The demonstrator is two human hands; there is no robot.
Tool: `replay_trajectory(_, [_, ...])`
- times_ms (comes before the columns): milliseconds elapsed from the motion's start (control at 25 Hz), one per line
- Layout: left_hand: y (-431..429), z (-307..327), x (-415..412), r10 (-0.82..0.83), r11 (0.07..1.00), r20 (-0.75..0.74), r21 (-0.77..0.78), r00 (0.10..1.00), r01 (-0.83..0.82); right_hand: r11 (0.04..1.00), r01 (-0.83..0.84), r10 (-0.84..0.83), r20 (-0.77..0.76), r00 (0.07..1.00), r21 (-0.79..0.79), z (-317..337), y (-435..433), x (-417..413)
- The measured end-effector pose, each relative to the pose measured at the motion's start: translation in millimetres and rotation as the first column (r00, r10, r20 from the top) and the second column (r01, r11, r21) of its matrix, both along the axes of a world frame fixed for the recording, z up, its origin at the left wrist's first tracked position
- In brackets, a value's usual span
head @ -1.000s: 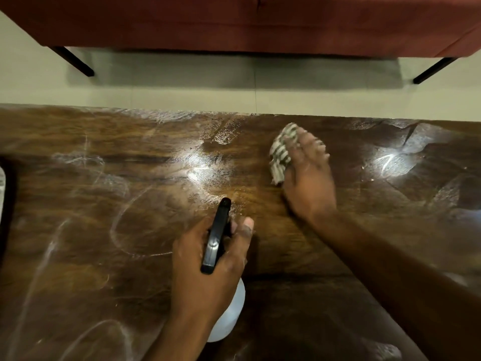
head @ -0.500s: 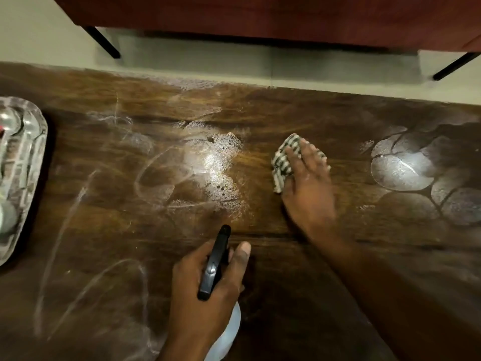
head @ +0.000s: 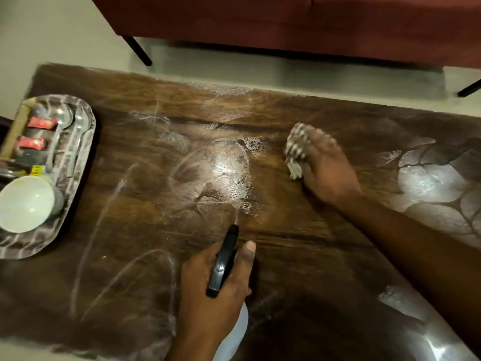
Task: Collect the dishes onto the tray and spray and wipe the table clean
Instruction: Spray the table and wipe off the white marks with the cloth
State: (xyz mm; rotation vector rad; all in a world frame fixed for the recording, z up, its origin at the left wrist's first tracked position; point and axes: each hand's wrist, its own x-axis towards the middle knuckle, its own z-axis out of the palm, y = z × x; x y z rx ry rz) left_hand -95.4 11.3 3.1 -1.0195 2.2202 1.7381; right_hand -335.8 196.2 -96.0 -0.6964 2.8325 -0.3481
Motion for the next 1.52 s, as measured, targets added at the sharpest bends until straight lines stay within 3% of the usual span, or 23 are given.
replay_trajectory(80, [-10, 1, -12, 0.012, 1.0, -0.015, 0.01, 1.0, -0.012, 0.913, 0.398, -0.393, 0.072, 0.917, -0.088, 5, -26, -11])
replay_trajectory(120, [-15, 1, -19, 0.026, 0.999, -0.033, 0.033, 0.999, -0.025, 0.891, 0.443, -0.432, 0.116, 0.894, -0.095, 8, -45, -5])
replay_trajectory(160, [-20, 1, -25, 0.034, 0.998, -0.054, 0.054, 0.998, -0.031, 0.927, 0.366, -0.353, 0.139, 0.925, -0.08, 11, -62, 9])
replay_trajectory(240, [-28, 1, -39, 0.019, 0.998, -0.113, 0.066, 0.993, -0.012, 0.991, -0.116, 0.123, 0.132, 0.984, -0.061, 10, -83, 47])
replay_trajectory(320, [-38, -4, -52, -0.017, 0.997, -0.17, 0.068, 0.985, 0.029, 0.758, -0.645, 0.652, 0.133, 0.747, -0.093, 10, -77, 55])
replay_trajectory(360, [-44, -7, -56, -0.039, 0.997, -0.188, 0.058, 0.981, 0.051, 0.64, -0.764, 0.769, 0.079, 0.635, -0.081, 10, -68, 37])
replay_trajectory(400, [-49, -10, -61, -0.056, 0.997, -0.195, 0.049, 0.979, 0.067, 0.648, -0.761, 0.761, 0.044, 0.647, -0.023, 7, -59, 14])
replay_trajectory(440, [-54, -12, -65, -0.07, 0.996, -0.195, 0.035, 0.978, 0.078, 0.759, -0.649, 0.647, 0.049, 0.761, 0.049, 2, -51, -10])
replay_trajectory(520, [-63, -13, -72, -0.093, 0.996, -0.191, -0.005, 0.977, 0.094, 0.982, -0.169, 0.166, 0.041, 0.985, 0.086, 1, -40, -55])
replay_trajectory(600, [-73, -16, -81, -0.099, 0.995, -0.195, -0.011, 0.976, 0.099, 0.943, 0.333, -0.333, 0.026, 0.943, -0.003, 3, -50, -80])
replay_trajectory(680, [-83, -17, -91, -0.089, 0.995, -0.194, 0.017, 0.977, 0.094, 0.884, 0.467, -0.465, 0.054, 0.884, -0.028, 6, -88, -77])
replay_trajectory(720, [-88, -16, -96, -0.085, 0.995, -0.184, 0.036, 0.979, 0.093, 0.923, 0.383, -0.379, 0.088, 0.921, -0.03, 8, -109, -68])
replay_trajectory(800, [-97, -14, -104, -0.086, 0.993, -0.175, 0.064, 0.981, 0.099, 0.997, -0.07, 0.072, 0.111, 0.991, -0.02, 10, -141, -40])
replay_trajectory(880, [-106, -13, -110, -0.095, 0.991, -0.186, 0.074, 0.978, 0.11, 0.823, -0.569, 0.562, 0.139, 0.816, 0.014, 12, -148, -27])
replay_trajectory(920, [-111, -14, -112, -0.104, 0.99, -0.195, 0.071, 0.975, 0.12, 0.74, -0.672, 0.663, 0.128, 0.738, 0.038, 13, -142, -35])
replay_trajectory(1000, [-120, -16, -114, -0.113, 0.992, -0.2, 0.028, 0.973, 0.121, 0.837, -0.538, 0.528, 0.114, 0.842, 0.095, 8, -126, -57])
replay_trajectory(1080, [-127, -19, -114, -0.093, 0.996, -0.197, -0.008, 0.976, 0.093, 0.994, -0.09, 0.087, 0.058, 0.995, 0.061, 4, -112, -75])
replay_trajectory(1160, [-132, -20, -114, -0.071, 0.997, -0.183, -0.025, 0.981, 0.068, 0.942, 0.335, -0.334, 0.035, 0.942, -0.011, 4, -124, -79])
replay_trajectory(1200, [-133, -20, -113, -0.062, 0.998, -0.175, -0.024, 0.983, 0.059, 0.909, 0.416, -0.415, 0.042, 0.909, -0.021, 4, -140, -75])
replay_trajectory(1240, [-136, -20, -113, -0.049, 0.999, -0.175, -0.012, 0.983, 0.048, 0.919, 0.394, -0.391, 0.067, 0.918, -0.025, 6, -158, -69])
replay_trajectory(1320, [-140, -20, -112, -0.035, 0.999, -0.193, 0.033, 0.981, 0.042, 0.997, 0.04, -0.035, 0.094, 0.995, -0.059, 7, -188, -48])
replay_trajectory(1440, [-145, -20, -111, -0.022, 0.996, -0.194, 0.078, 0.981, 0.037, 0.791, -0.612, 0.605, 0.128, 0.786, 0.014, 6, -188, -46])
replay_trajectory(1520, [-149, -20, -112, 0.011, 0.997, -0.175, 0.083, 0.984, 0.004, 0.868, -0.493, 0.487, 0.092, 0.869, 0.065, 2, -180, -69])
